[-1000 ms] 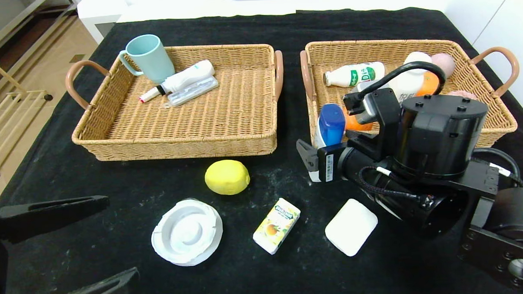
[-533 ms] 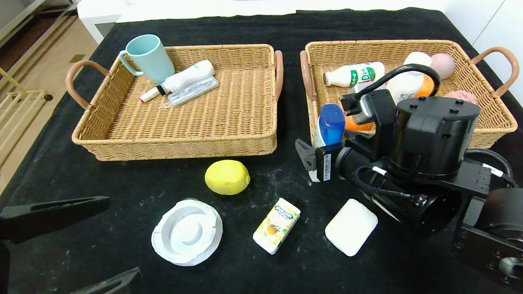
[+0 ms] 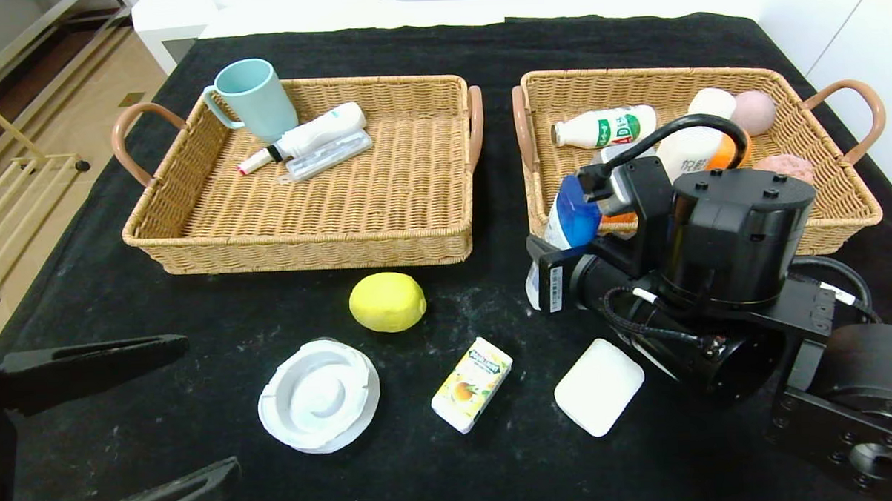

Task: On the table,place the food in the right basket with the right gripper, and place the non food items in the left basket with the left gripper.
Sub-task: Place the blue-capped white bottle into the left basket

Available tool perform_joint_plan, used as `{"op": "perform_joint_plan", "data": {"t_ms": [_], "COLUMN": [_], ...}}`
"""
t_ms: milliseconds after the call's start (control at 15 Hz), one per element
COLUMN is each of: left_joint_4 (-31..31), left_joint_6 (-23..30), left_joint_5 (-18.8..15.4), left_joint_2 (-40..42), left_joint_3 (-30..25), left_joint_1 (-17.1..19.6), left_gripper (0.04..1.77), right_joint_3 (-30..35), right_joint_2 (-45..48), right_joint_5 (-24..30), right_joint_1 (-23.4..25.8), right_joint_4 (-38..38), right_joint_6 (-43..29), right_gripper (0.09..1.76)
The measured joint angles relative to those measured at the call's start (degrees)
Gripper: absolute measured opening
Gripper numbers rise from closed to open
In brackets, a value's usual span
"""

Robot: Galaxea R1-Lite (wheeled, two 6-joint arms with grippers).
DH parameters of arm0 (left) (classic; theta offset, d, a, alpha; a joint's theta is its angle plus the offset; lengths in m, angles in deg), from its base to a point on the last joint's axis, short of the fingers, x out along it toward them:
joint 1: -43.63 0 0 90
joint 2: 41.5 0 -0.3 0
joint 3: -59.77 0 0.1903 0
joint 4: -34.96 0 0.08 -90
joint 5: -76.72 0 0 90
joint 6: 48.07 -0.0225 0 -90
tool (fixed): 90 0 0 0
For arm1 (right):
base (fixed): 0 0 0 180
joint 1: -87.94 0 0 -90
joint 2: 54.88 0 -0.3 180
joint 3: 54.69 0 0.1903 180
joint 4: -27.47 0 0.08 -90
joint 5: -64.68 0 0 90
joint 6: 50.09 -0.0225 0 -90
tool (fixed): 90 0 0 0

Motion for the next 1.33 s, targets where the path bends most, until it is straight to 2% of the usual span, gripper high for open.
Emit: {"op": "perform_joint_plan", "data": {"t_ms": [67,867,1133,1333], "left_joint_4": [-0.02,-0.11,-0.11,-0.41], "left_joint_6": [0.02,-0.09,-0.02,-0.06], "left_joint_5": [0.0,0.0,0.0,0.0], "left_joint_2": [-0.02,-0.28,-0.41,-0.76], "left_joint_3": [0.0,-0.11,-0.09,-0.13], "left_joint_1": [0.0,0.0,0.0,0.0], "left_gripper": [1.72,1.72,1.72,1.72], "right_joint_3": [0.0,0.17,-1.54,-6.19], "right_joint_2": [0.0,0.48,3.91,6.38], "right_joint_5": [-0.02,0.09,0.22,1.35], "right_joint_1": [0.02,-0.15,-0.44,-0.89], "right_joint_4": [0.04,-0.38,-6.69,-11.28], "right_joint_6": [0.05,0.39,1.4,1.43], "right_gripper": [0.66,0.66,0.66,0.66]}}
